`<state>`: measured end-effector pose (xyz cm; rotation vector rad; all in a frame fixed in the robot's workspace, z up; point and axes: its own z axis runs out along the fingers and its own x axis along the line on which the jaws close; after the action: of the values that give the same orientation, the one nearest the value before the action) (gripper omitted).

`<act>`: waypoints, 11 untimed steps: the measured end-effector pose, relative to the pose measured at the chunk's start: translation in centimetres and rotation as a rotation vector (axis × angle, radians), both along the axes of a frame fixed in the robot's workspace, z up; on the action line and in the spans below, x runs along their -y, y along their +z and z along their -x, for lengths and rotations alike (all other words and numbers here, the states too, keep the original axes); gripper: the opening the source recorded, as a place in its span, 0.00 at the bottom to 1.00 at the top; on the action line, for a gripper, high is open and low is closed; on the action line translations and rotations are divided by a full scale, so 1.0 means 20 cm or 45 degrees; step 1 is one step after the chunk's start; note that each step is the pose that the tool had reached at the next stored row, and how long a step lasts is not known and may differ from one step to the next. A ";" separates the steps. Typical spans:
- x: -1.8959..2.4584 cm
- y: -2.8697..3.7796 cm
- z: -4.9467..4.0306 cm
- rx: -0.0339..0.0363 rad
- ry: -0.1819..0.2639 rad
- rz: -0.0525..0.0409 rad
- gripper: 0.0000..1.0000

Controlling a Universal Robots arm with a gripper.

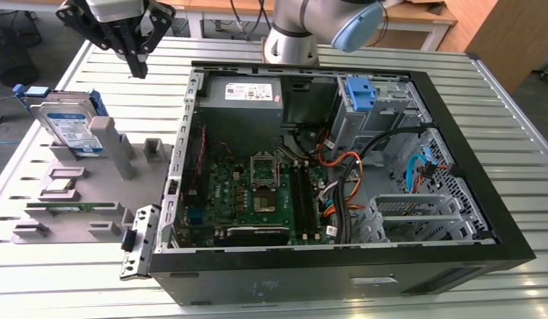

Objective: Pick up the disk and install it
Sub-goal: 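Reach for the disk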

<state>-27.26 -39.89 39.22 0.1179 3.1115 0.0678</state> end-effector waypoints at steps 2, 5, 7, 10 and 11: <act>0.000 0.000 0.001 -0.0001 0.000 0.000 0.10; 0.000 0.000 0.002 -0.0001 0.000 0.000 0.10; 0.000 0.000 0.002 -0.0001 0.000 0.000 0.10; 0.000 0.000 0.007 -0.0001 0.000 0.000 0.10; 0.000 0.000 0.009 -0.0001 0.000 0.000 0.10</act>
<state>-27.44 -39.89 39.23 0.1179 3.1116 0.0676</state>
